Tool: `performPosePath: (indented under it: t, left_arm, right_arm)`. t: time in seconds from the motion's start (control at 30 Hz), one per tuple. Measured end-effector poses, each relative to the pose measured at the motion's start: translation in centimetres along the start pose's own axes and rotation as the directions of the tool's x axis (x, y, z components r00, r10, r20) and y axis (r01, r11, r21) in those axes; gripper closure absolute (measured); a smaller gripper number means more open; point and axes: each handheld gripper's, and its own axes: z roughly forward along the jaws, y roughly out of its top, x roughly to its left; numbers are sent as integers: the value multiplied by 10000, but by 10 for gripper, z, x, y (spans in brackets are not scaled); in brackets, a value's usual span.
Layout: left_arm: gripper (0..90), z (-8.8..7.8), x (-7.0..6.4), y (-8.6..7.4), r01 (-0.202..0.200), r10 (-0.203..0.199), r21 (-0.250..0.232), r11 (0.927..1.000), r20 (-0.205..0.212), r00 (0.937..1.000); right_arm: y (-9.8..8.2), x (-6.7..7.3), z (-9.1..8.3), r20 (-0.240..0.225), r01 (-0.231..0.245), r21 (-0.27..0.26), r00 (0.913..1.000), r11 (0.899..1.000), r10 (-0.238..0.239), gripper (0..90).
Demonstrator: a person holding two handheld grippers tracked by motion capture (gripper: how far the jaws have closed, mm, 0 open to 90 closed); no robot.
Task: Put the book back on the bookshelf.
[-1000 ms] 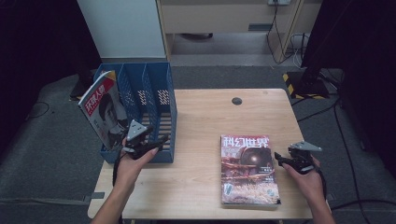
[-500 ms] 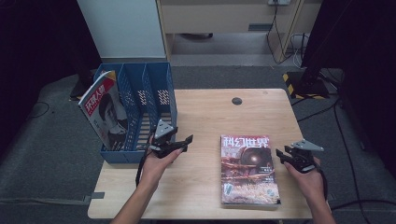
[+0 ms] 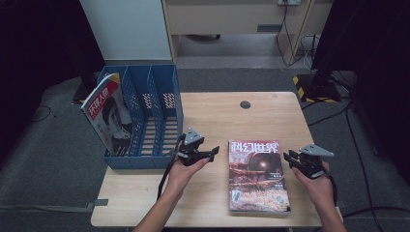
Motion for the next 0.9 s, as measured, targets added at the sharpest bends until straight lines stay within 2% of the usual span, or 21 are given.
performPosePath:
  t: [0.23,0.33,0.43,0.57,0.73,0.9]
  left_arm:
    - [263,27,-10,-8,233,-247,437,9988,319,9992]
    - [263,35,-15,-14,48,-80,748,9972,423,9991]
    - [263,38,-20,-19,-137,87,928,9956,542,9985]
    - [262,39,-26,-27,-96,23,1074,9942,681,9977]
    - [258,45,-35,-33,-238,122,1330,9908,872,9961]
    - [253,48,-42,-37,-418,268,1493,9879,1012,9945]
  right_arm:
    - [3,3,-1,-294,-260,-75,9992,9996,258,624]
    - [3,5,1,-333,-243,-10,9992,9997,242,585]
    - [4,8,3,-389,-213,-36,9990,9998,211,548]
    - [4,11,6,-589,-225,59,9980,9997,228,469]
    - [3,15,10,-930,-408,273,9947,9988,432,370]
    - [2,19,14,-1262,-422,408,9909,9983,471,343]
